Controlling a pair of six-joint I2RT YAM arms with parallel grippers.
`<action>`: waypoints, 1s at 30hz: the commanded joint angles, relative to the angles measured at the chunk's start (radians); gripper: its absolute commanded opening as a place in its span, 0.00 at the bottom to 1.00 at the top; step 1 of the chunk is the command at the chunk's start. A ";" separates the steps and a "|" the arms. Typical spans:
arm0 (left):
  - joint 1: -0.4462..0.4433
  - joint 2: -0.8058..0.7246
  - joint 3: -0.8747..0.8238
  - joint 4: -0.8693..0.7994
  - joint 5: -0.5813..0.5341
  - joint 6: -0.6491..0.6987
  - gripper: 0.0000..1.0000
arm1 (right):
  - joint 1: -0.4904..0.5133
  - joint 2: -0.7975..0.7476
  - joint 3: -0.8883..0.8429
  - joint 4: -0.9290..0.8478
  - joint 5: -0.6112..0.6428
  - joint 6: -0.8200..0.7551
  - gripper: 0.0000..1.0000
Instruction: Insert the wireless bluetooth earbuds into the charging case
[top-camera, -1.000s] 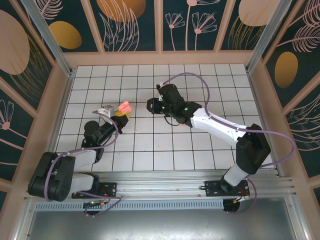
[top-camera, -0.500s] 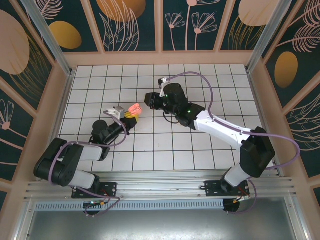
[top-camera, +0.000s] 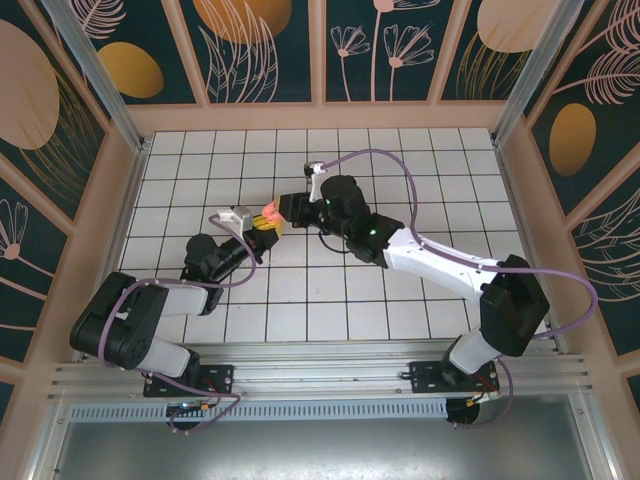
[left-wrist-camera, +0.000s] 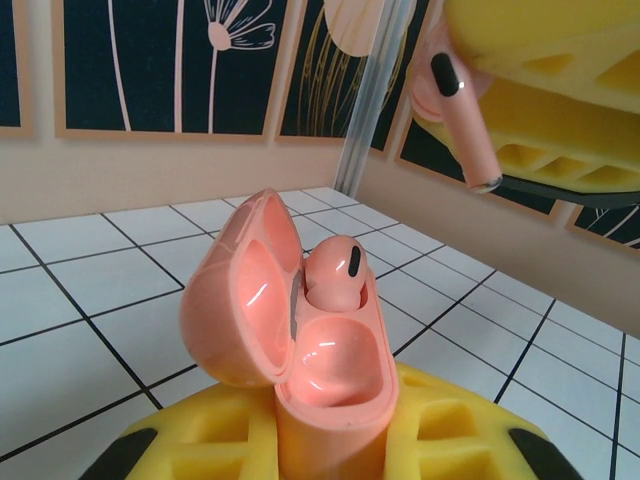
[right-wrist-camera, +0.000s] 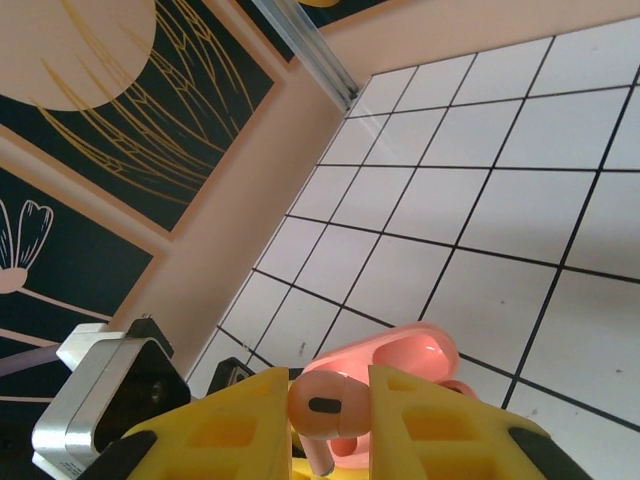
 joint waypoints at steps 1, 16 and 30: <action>-0.005 0.000 0.022 0.046 0.023 0.008 0.10 | 0.014 0.015 0.007 0.057 0.035 -0.042 0.22; -0.007 -0.030 0.040 0.037 0.023 -0.001 0.10 | 0.042 0.075 0.012 0.103 0.053 -0.084 0.22; -0.007 -0.071 0.054 0.022 0.015 -0.004 0.10 | 0.073 0.109 0.024 0.063 0.097 -0.143 0.22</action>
